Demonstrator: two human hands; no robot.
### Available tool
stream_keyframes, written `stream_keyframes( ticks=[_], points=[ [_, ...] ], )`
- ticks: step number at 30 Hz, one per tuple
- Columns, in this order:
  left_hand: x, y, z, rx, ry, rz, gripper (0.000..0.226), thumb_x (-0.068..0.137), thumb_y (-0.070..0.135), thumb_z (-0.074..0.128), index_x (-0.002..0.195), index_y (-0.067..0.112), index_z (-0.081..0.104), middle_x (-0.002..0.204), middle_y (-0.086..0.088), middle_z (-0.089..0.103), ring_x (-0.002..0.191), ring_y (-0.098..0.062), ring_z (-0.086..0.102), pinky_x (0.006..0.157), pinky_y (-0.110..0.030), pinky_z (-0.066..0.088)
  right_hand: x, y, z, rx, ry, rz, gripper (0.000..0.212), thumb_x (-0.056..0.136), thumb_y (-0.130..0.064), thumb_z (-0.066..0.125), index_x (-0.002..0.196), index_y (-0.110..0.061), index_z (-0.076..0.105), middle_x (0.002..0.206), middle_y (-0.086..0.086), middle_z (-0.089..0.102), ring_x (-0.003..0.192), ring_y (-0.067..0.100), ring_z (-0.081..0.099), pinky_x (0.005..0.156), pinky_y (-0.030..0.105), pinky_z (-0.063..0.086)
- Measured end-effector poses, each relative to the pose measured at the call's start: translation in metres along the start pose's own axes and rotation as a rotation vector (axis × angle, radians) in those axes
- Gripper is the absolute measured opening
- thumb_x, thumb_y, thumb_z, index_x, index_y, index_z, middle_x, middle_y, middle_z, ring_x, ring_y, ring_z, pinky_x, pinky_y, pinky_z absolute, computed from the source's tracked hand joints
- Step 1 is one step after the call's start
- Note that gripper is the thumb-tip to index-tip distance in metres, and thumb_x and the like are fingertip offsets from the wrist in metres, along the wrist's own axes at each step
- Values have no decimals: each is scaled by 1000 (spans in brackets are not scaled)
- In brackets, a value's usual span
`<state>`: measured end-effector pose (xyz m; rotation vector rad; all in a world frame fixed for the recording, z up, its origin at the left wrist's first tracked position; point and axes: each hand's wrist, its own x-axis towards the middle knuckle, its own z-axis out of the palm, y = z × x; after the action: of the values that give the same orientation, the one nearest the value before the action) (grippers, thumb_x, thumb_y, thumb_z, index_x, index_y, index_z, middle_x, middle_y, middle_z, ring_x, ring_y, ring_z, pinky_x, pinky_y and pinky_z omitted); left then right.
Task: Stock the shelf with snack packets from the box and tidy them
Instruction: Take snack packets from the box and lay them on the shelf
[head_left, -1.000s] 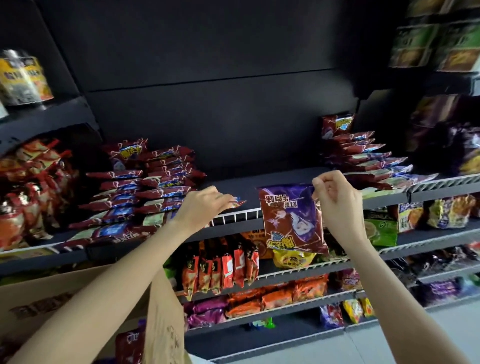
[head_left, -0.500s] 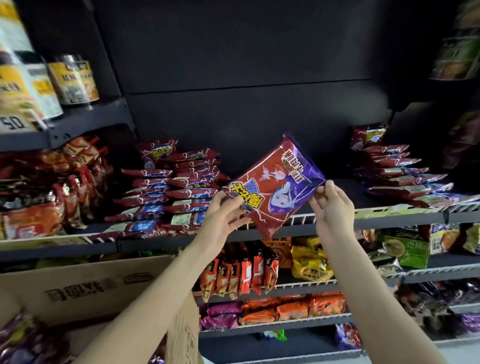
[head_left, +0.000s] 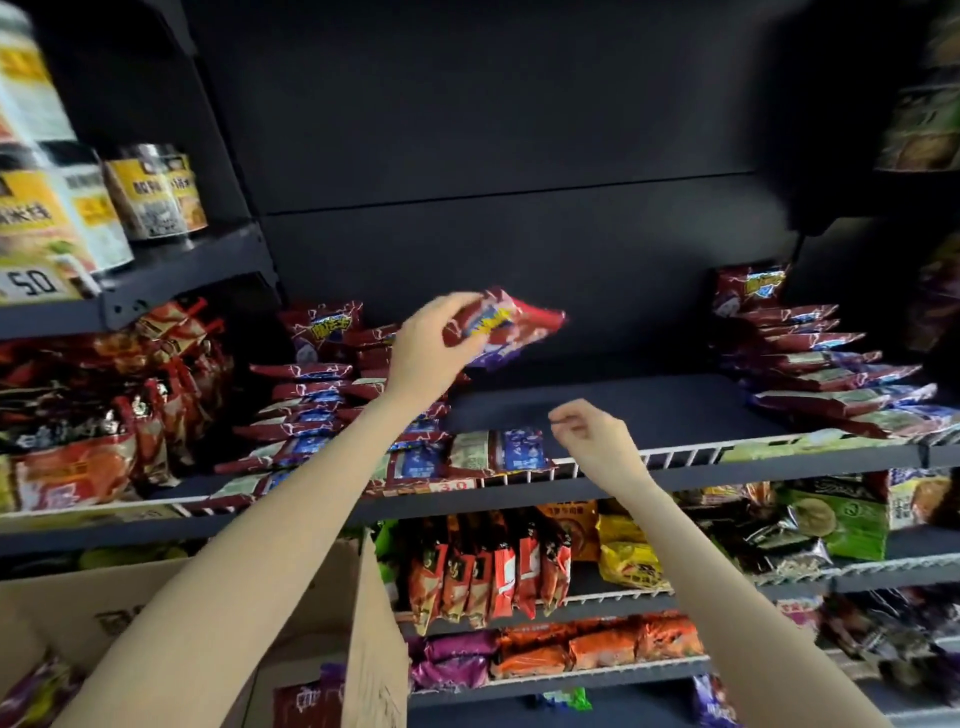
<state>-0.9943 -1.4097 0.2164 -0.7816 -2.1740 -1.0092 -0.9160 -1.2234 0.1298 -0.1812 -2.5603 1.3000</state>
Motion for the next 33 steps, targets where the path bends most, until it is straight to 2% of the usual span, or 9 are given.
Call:
stream_keyframes(
  ticks=[2,6,9,13,16,25,28,30,33],
  points=[
    [-3,-7,18,250,-149,195,38,82,15,69,119,20,63,109,3,67,98,-13,60,83,-27,49,-3,11,6,-200,-4,-57,26,95,-15,47,117,-16,61,114,3,65,99,21,63,82,31,50],
    [-21,-16,50,443,-361,398,39,78,7,72,115,20,67,102,1,69,93,-20,62,78,-32,50,-4,34,7,-610,-55,-126,41,96,-13,42,136,-16,48,136,4,52,121,23,50,99,33,40],
    [-36,-17,60,542,-498,345,40,87,15,63,125,27,59,114,5,64,103,-16,56,79,-29,47,-5,50,3,-689,-152,-175,46,98,-17,41,144,-19,38,148,-1,40,137,17,33,114,33,22],
    [-49,-16,60,563,-538,311,42,94,35,54,135,33,48,126,10,57,112,-12,50,79,-23,41,-13,60,1,-753,-251,-291,54,99,-24,42,149,-29,22,154,-5,27,144,15,18,119,42,7],
    [-57,-20,52,524,-556,276,39,95,39,49,134,34,48,127,9,56,114,-13,52,90,-30,43,-17,63,1,-774,-262,-319,58,99,-26,43,150,-32,16,156,-5,22,146,16,12,119,44,3],
    [-59,-18,41,440,-631,128,40,96,43,45,132,29,51,132,8,53,118,-11,51,77,-25,41,-23,59,1,-703,-192,-291,52,98,-26,45,147,-28,27,154,-3,28,144,16,17,119,42,8],
    [-61,-12,25,447,-538,147,37,96,41,47,128,26,55,126,8,58,114,-11,54,77,-24,43,-36,46,-2,-554,40,-325,40,98,-24,46,138,-20,46,140,1,50,132,19,40,111,37,27],
    [-68,-6,5,420,-355,175,27,95,38,48,114,26,64,105,11,67,94,-7,62,60,-19,42,-54,30,-2,-336,233,-393,32,98,-28,44,123,-14,59,119,1,63,110,18,56,92,34,45],
    [-93,-7,-38,389,-155,189,20,92,33,52,91,25,70,76,14,68,62,-2,61,44,-15,36,-85,1,8,-87,332,-551,30,97,-28,43,106,-10,65,97,-1,67,85,12,60,65,25,48]
  ],
)
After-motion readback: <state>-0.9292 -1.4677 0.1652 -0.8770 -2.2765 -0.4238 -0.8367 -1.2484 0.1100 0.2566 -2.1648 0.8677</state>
